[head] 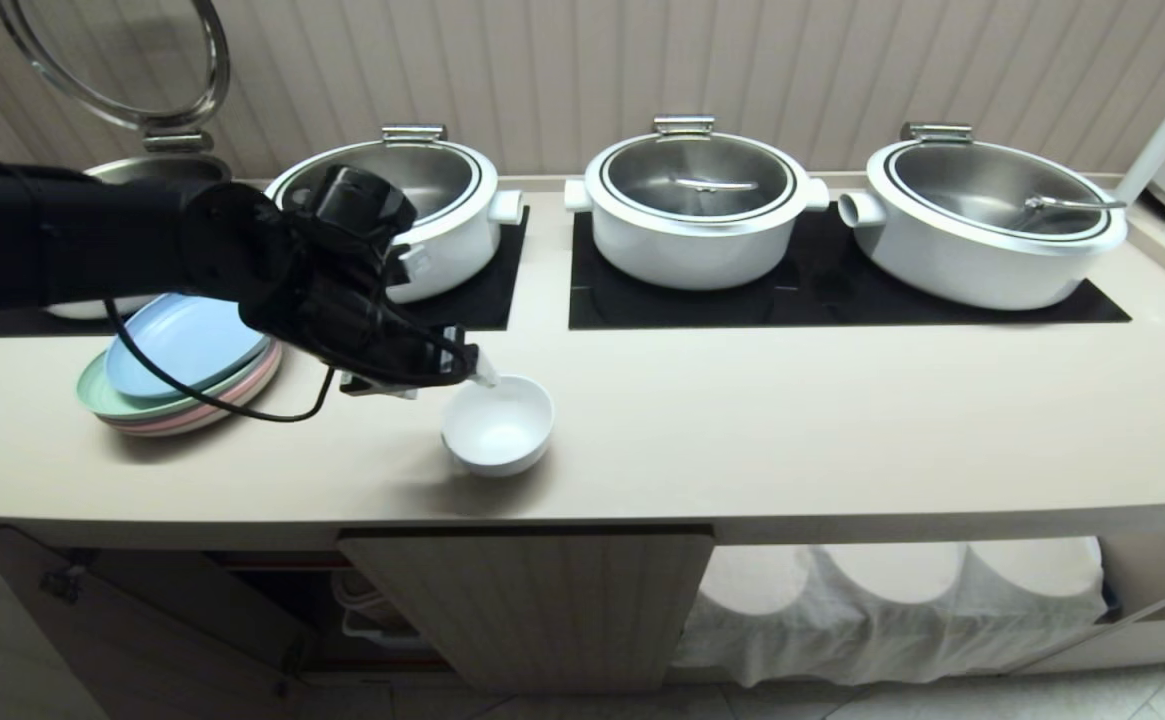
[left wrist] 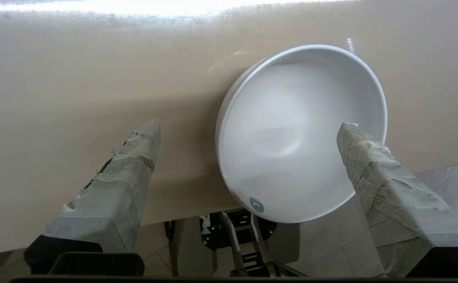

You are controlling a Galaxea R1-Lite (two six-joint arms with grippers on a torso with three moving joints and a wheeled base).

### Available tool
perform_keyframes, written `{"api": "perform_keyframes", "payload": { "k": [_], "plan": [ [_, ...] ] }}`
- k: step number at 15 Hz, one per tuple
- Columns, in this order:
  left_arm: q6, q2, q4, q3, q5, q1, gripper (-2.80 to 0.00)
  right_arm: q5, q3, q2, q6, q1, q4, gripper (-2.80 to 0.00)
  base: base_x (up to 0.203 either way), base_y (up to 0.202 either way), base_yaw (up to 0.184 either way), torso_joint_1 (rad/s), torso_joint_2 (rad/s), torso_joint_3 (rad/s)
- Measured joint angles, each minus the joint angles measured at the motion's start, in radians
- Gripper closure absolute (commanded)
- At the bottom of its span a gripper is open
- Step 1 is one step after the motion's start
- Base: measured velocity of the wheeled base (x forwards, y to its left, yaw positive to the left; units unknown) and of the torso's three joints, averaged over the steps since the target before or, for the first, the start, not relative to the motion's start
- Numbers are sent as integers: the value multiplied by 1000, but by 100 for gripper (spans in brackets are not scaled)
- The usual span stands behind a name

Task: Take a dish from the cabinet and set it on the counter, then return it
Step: Pick up the bowl from the table

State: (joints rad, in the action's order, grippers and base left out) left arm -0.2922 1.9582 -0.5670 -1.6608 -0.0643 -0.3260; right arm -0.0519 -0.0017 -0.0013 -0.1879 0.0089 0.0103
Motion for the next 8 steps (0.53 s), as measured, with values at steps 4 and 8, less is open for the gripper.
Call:
{"api": "perform_keyframes", "payload": {
  "k": [4, 8],
  "plan": [
    [-2, -66, 3, 60, 0, 0, -280, 0, 0, 0, 0, 0, 0, 0, 0, 0, 0, 0, 0, 0],
    [-1, -150, 16, 171, -5, -2, 0, 0, 0, 0, 0, 0, 0, 0, 0, 0, 0, 0, 0, 0]
  ]
}}
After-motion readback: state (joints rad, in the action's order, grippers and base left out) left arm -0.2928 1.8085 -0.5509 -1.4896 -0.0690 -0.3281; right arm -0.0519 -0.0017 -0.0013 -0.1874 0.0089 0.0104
